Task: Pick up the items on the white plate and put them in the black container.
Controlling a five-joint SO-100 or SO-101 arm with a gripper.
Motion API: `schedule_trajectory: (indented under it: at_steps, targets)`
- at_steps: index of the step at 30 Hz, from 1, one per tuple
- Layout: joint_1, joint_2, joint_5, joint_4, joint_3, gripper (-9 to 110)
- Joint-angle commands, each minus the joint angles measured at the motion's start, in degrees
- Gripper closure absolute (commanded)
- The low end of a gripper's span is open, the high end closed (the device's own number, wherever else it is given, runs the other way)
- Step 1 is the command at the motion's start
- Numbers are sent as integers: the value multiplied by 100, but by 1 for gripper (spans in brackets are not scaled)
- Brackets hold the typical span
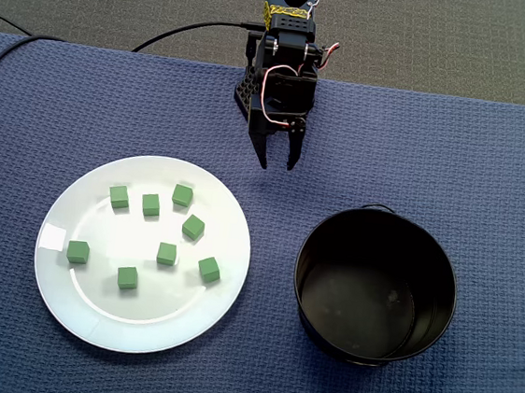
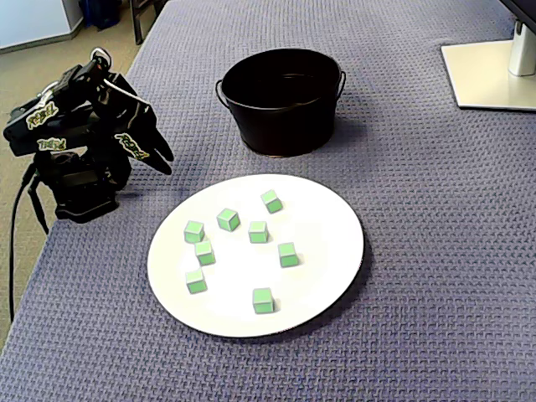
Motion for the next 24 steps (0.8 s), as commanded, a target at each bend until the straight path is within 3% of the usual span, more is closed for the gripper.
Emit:
schedule_trajectory:
  at_steps: [1, 12, 19, 24]
  targets:
    - [2355, -5388, 149, -1512, -2628, 85]
    - [2268, -5317, 123, -1485, -2435, 90]
    - [2821, -5792, -255, -1986, -3199, 84]
    - [2979, -5985, -264, -1397, -4210, 85]
